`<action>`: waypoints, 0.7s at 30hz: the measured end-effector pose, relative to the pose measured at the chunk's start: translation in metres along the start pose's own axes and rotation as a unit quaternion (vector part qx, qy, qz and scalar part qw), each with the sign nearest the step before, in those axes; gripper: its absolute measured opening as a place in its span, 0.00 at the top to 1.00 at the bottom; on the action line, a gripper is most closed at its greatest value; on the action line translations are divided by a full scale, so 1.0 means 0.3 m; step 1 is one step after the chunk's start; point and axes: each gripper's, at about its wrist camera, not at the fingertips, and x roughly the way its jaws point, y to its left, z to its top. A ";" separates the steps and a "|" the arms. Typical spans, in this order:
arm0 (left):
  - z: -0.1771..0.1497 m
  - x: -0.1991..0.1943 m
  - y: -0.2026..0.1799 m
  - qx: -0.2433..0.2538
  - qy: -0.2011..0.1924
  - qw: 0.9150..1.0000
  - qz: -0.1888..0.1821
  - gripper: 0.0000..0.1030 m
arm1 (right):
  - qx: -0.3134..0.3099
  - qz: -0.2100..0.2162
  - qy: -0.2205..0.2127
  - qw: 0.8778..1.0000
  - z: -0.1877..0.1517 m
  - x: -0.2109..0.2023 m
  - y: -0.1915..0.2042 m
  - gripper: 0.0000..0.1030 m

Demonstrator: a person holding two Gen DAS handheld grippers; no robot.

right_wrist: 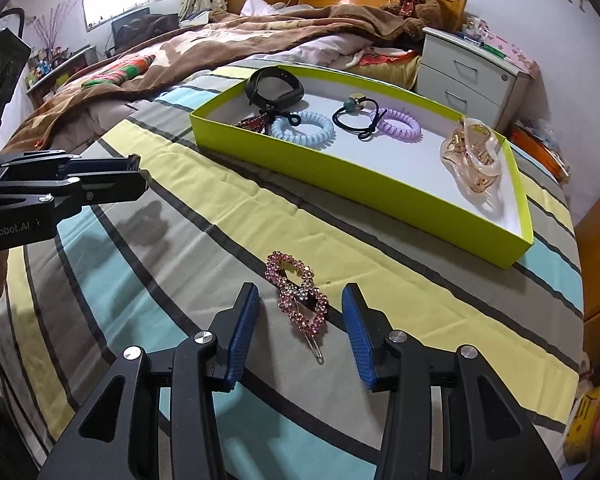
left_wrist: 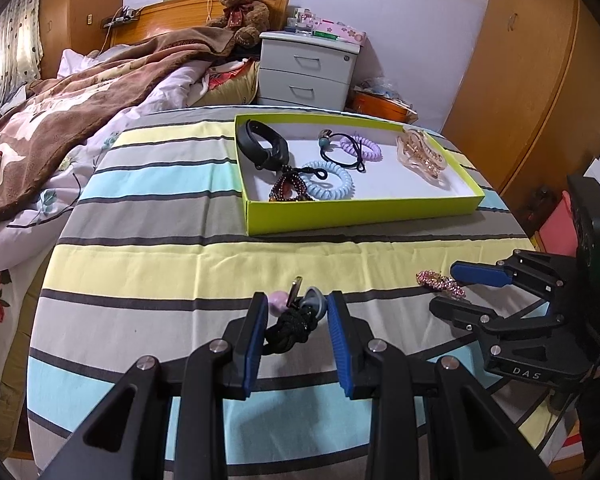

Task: Organize jewelry
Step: 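Grasp the pink rhinestone clip with the right gripper while the left grasps the pink-ball hair tie, then carry the rhinestone clip and pink-ball hair tie over the lid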

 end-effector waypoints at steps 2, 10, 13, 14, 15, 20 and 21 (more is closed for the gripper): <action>0.003 0.001 -0.001 0.000 0.000 1.000 -0.001 0.69 | 0.000 -0.003 -0.002 1.000 -0.003 -0.003 0.004 0.60; 0.024 0.003 -0.012 0.004 -0.003 1.000 -0.003 0.69 | 0.001 0.000 -0.008 1.000 -0.008 -0.010 0.011 0.76; 0.035 0.005 -0.019 0.006 -0.004 1.000 -0.004 0.69 | 0.012 0.002 -0.013 1.000 -0.012 -0.021 -0.003 0.76; 0.039 0.006 -0.020 0.006 -0.005 1.000 -0.004 0.69 | 0.016 0.001 -0.018 1.000 -0.012 -0.029 -0.010 0.76; 0.044 0.006 -0.021 0.007 -0.006 1.000 -0.005 0.69 | 0.019 -0.001 -0.021 1.000 -0.010 -0.037 -0.016 0.76; 0.076 -0.001 -0.034 0.012 -0.014 1.000 -0.007 0.69 | 0.037 -0.012 -0.047 0.998 0.033 -0.090 -0.071 0.76; 0.088 -0.002 -0.038 0.013 -0.016 1.000 -0.008 0.69 | 0.040 -0.020 -0.054 0.998 0.055 -0.102 -0.088 0.76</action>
